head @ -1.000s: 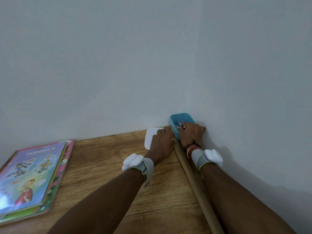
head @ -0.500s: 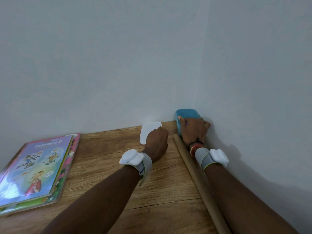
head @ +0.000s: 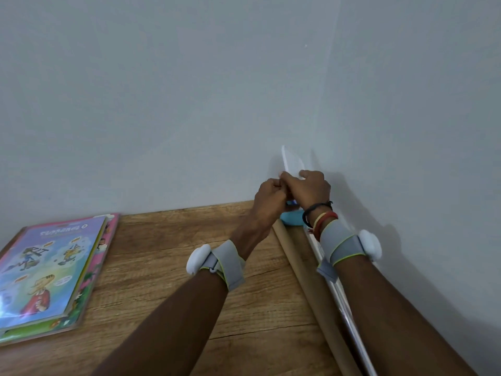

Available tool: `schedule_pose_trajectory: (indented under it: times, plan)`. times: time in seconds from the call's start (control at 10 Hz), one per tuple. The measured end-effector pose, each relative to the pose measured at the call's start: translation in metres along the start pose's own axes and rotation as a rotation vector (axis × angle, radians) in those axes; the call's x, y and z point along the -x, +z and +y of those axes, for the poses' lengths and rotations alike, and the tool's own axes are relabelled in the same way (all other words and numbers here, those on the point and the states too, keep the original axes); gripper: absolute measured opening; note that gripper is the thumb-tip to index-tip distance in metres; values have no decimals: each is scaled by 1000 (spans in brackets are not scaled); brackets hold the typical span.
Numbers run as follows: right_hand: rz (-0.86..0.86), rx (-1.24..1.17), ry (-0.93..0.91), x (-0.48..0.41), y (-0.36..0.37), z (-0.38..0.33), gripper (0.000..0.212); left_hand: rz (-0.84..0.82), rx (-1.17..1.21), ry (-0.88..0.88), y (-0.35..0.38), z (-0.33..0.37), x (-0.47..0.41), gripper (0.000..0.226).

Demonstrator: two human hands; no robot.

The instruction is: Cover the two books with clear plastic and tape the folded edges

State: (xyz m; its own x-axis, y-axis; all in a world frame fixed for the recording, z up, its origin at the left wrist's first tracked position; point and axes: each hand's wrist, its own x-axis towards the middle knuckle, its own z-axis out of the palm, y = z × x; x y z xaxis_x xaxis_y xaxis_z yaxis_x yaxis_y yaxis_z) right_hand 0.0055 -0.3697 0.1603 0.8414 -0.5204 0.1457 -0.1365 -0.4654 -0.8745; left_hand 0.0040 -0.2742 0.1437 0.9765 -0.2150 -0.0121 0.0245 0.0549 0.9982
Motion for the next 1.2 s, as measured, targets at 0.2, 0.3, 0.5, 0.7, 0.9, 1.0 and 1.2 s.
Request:
schedule_pose_trajectory:
  times: [0.2, 0.3, 0.5, 0.7, 0.9, 1.0, 1.2]
  plan:
    - [139, 574, -29, 4, 25, 32, 51, 115, -219, -48, -8, -43, -9, 21]
    - [121, 645, -21, 5, 34, 44, 55, 52, -205, -111, -16, -60, -13, 31]
    - [95, 750, -92, -4, 46, 59, 56, -57, -243, -136, -18, -68, -17, 42]
    - [-26, 985, -140, -9, 49, 62, 70, -49, -231, -178, -14, -64, -12, 33]
    - [-47, 1065, -224, -5, 47, 60, 67, -65, -304, -177, -16, -56, -8, 35]
    - [-174, 1062, -203, -10, 37, 59, 69, 7, -484, -127, -36, -52, 4, 48]
    - [-53, 931, -300, 2, 41, 28, 60, 153, -1093, 121, -140, -32, 22, 61]
